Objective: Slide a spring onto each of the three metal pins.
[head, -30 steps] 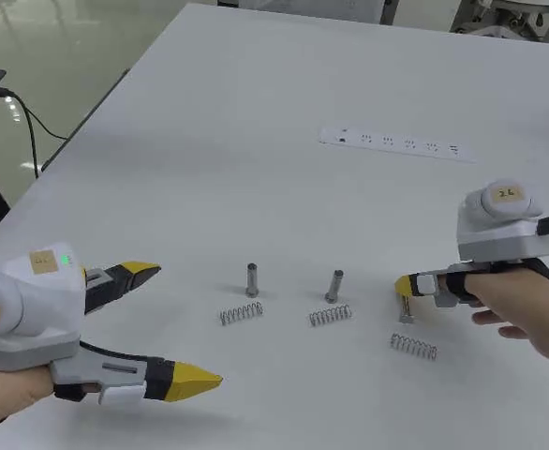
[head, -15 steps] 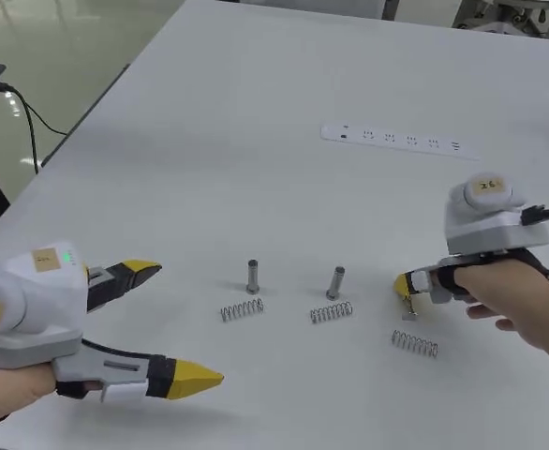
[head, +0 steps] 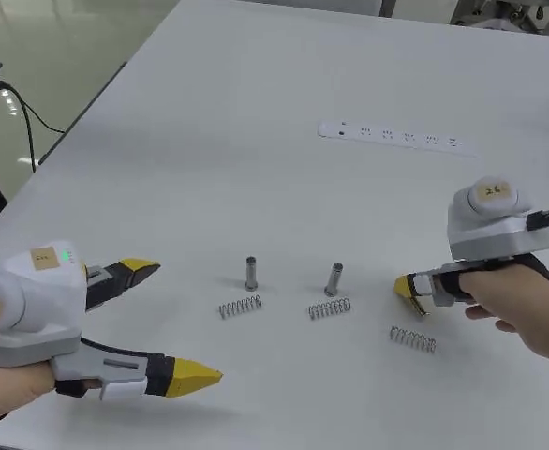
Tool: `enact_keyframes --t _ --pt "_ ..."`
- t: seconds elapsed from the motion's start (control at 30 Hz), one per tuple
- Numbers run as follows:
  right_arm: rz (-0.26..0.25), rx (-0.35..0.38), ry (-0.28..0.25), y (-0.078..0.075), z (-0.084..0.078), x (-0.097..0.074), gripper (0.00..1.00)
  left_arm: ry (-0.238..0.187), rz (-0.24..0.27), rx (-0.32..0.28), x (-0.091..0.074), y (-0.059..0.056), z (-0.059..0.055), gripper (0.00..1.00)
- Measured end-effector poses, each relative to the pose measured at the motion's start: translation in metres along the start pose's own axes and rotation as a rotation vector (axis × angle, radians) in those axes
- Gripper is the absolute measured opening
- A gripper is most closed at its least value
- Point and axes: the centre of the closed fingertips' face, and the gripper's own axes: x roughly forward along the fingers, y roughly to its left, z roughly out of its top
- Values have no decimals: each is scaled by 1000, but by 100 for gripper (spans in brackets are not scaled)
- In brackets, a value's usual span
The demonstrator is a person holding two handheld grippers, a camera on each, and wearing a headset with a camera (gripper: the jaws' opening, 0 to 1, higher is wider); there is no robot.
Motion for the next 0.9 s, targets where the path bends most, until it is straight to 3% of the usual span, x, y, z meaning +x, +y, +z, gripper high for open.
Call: enact_keyframes --t 0.4,0.9 --pt "12 -24 -78 4 3 -14 5 1 -8 1 0 -3 2 97" --pt "21 -47 -130 6 7 -24 5 1 -16 7 1 -5 4 97"
